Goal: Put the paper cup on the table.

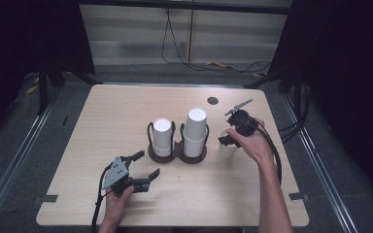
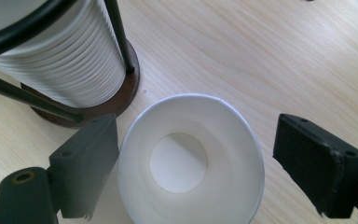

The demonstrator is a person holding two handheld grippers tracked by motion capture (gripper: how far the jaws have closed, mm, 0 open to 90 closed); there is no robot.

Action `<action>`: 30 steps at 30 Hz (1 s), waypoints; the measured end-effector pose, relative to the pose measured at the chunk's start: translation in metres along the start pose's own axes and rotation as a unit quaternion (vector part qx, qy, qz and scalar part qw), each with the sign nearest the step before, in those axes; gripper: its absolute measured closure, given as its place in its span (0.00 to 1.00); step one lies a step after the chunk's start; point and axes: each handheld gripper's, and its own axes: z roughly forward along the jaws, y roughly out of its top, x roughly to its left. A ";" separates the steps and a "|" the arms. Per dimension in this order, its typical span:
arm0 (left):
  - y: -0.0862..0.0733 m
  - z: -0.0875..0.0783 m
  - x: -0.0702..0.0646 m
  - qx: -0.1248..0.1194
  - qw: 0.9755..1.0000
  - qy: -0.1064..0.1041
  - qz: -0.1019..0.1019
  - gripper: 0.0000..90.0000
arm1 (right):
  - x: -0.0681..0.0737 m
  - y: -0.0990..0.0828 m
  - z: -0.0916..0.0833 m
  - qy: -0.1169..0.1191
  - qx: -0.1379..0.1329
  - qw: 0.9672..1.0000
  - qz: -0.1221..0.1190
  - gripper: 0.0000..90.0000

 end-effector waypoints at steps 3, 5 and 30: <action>0.000 0.000 0.000 0.000 1.000 0.001 -0.001 0.18 | 0.000 -0.003 -0.002 0.002 -0.022 1.000 0.006 0.16; 0.000 0.000 0.000 0.000 1.000 0.000 0.000 0.18 | 0.000 -0.005 -0.005 -0.002 -0.040 0.999 0.013 0.15; 0.000 0.000 0.000 0.001 1.000 0.010 -0.003 0.18 | 0.021 -0.036 -0.039 -0.058 -0.223 0.971 0.067 0.15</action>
